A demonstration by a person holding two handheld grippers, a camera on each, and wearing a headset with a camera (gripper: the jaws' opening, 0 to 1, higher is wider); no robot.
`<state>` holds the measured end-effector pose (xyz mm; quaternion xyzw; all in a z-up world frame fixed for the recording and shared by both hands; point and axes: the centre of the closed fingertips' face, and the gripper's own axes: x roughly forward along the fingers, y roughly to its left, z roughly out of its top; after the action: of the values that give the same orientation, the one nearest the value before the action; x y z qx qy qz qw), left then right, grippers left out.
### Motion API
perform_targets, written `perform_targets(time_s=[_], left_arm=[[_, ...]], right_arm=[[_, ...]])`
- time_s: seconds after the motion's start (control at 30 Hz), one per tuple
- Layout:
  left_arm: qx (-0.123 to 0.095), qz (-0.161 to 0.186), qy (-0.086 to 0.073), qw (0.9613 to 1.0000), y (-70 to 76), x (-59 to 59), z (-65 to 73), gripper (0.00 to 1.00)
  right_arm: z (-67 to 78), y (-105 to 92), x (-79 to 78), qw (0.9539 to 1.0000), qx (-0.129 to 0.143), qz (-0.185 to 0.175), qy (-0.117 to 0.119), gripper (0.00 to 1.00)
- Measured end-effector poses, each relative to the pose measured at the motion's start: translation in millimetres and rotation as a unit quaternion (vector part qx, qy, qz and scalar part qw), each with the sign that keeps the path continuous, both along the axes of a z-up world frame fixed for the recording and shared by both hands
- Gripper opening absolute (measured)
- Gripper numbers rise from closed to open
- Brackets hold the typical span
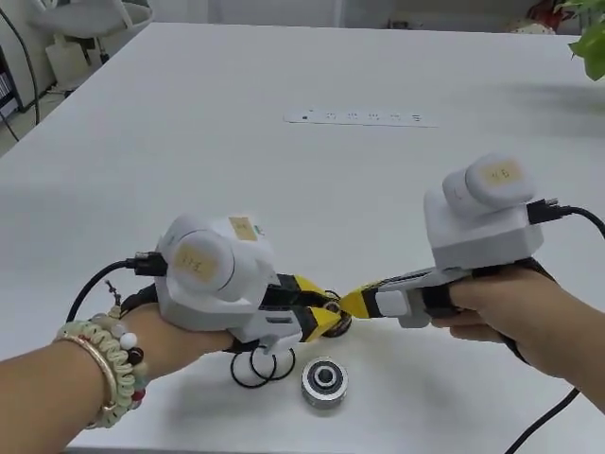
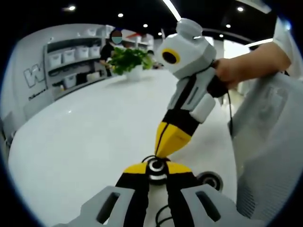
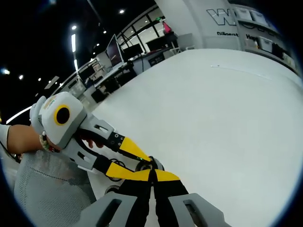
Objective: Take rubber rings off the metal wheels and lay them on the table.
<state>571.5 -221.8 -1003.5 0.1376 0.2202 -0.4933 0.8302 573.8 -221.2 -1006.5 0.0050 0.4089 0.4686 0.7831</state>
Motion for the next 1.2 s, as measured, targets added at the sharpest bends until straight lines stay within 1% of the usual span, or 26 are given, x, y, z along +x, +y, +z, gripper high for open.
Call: perform_targets(time_s=[0.03, 0.13, 0.17, 0.23, 0.27, 0.3, 0.33, 0.37, 0.4, 0.43, 0.47, 0.53, 0.6, 0.63, 0.67, 0.7, 0.8, 0.87, 0.97, 1.07, 1.2], left_arm=[[0.000, 0.001, 0.003, 1.0000, -0.1, 0.0, 0.1, 0.14], [-0.004, -0.003, 0.028, 0.9996, -2.1, -3.7, 0.7, 0.18], [-0.001, 0.000, 0.028, 0.9996, -1.8, -2.0, 0.9, 0.19], [0.016, -0.002, 0.030, 0.9994, -0.8, -3.0, 0.9, 0.18], [0.022, -0.003, 0.026, 0.9994, -0.2, -2.4, 2.4, 0.18], [0.024, -0.004, 0.020, 0.9995, 0.1, -1.7, 4.3, 0.18], [0.023, -0.006, 0.009, 0.9997, 0.6, 0.0, 8.9, 0.19], [0.022, -0.005, 0.004, 0.9997, 1.2, 1.2, 12.1, 0.19], [0.019, -0.003, 0.002, 0.9998, 1.3, 2.4, 15.6, 0.21], [0.009, 0.002, 0.001, 1.0000, 0.6, 3.6, 21.2, 0.22], [0.000, 0.007, 0.005, 1.0000, 0.3, 4.0, 25.6, 0.23], [0.000, 0.006, 0.003, 1.0000, 0.3, 3.0, 29.1, 0.28], [0.002, -0.002, -0.003, 1.0000, -0.1, 0.4, 34.9, 0.33], [0.001, -0.007, -0.001, 1.0000, -0.8, -2.0, 38.7, 0.36], [0.000, -0.011, -0.004, 0.9999, -1.4, -2.9, 41.2, 0.38], [0.005, -0.020, -0.015, 0.9997, -1.4, -3.0, 45.9, 0.39], [0.020, -0.031, -0.030, 0.9989, 0.6, -2.7, 55.7, 0.41], [0.018, -0.036, -0.035, 0.9986, 0.8, -3.6, 63.1, 0.43], [0.012, -0.045, -0.040, 0.9981, 1.6, -8.5, 78.2, 0.45], [0.016, -0.053, -0.057, 0.9968, 9.2, -12.7, 91.9, 0.47], [0.012, -0.049, -0.061, 0.9969, 23.2, -18.3, 105.5, 0.53]], right_arm=[[-0.3, -0.3, 0.2, 1.0000, -0.001, -0.001, 0.000, 0.00], [-0.3, -1.6, 1.3, 1.0000, -0.002, -0.005, -0.001, 0.00], [-0.2, -1.9, 1.8, 1.0000, -0.002, -0.006, -0.001, 0.00], [-0.4, -2.5, 2.3, 1.0000, -0.003, -0.007, -0.001, 0.00], [-1.0, -3.4, 3.4, 1.0000, -0.004, -0.008, 0.000, 0.00], [-1.0, -3.5, 3.3, 1.0000, -0.003, -0.008, 0.000, 0.00], [-0.8, -3.4, 3.2, 1.0000, -0.003, -0.008, 0.001, 0.00], [-0.8, -3.6, 3.3, 1.0000, -0.003, -0.009, 0.001, 0.00], [-0.9, -4.0, 3.5, 1.0000, -0.003, -0.009, 0.000, 0.00], [-1.0, -4.2, 3.6, 1.0000, -0.004, -0.008, 0.000, 0.00], [-1.3, -4.5, 3.9, 1.0000, -0.005, -0.008, -0.001, 0.00], [-1.6, -4.8, 4.2, 0.9999, -0.006, -0.009, 0.001, 0.00], [-1.8, -5.7, 5.0, 0.9999, -0.007, -0.011, 0.001, 0.00], [-1.8, -6.0, 5.3, 0.9999, -0.006, -0.012, 0.001, 0.00], [-1.8, -6.3, 5.5, 0.9999, -0.006, -0.013, 0.002, 0.00], [-1.8, -6.6, 5.7, 0.9999, -0.006, -0.013, 0.002, 0.00], [-1.6, -7.1, 6.0, 0.9999, -0.006, -0.014, 0.001, 0.00], [-1.1, -7.7, 6.5, 0.9999, -0.006, -0.015, 0.000, 0.00], [0.2, -8.4, 7.4, 0.9999, -0.005, -0.016, -0.002, 0.00], [1.1, -8.9, 9.0, 0.9998, -0.002, -0.020, -0.003, 0.00], [3.0, -9.7, 10.0, 0.9997, 0.000, -0.022, -0.004, 0.00]])
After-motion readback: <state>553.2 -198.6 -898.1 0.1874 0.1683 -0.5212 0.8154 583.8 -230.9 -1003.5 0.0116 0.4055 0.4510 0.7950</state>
